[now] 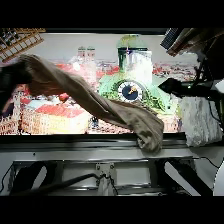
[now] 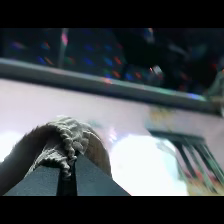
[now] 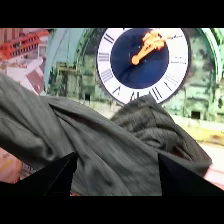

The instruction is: Fold the clothes and pants, and hang the long-sleeved shirts on hangers.

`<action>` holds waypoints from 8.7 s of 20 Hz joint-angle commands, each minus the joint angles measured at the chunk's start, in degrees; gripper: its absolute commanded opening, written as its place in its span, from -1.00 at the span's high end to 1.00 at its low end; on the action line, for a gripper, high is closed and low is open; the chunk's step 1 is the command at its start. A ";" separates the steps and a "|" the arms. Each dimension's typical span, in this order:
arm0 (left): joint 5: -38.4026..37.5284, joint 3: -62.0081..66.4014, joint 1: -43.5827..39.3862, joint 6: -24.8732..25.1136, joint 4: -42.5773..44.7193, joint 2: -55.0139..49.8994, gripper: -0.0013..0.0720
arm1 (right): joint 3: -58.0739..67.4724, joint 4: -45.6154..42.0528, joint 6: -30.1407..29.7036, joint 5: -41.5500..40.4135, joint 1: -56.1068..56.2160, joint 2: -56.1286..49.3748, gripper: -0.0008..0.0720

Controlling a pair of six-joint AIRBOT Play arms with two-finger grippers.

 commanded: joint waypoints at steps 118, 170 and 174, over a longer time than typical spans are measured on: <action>-52.74 -0.52 33.62 -44.96 39.67 -13.84 -0.88 | -4.22 -27.39 9.51 -17.99 39.17 -15.61 -0.02; -7.91 -8.81 32.79 -27.10 13.70 -22.49 0.93 | -12.07 -20.85 2.12 -25.57 36.44 -12.92 -0.32; -8.00 -8.81 32.79 -27.12 13.66 -22.49 0.93 | -12.04 -20.98 -3.10 -26.32 40.83 -13.55 -0.32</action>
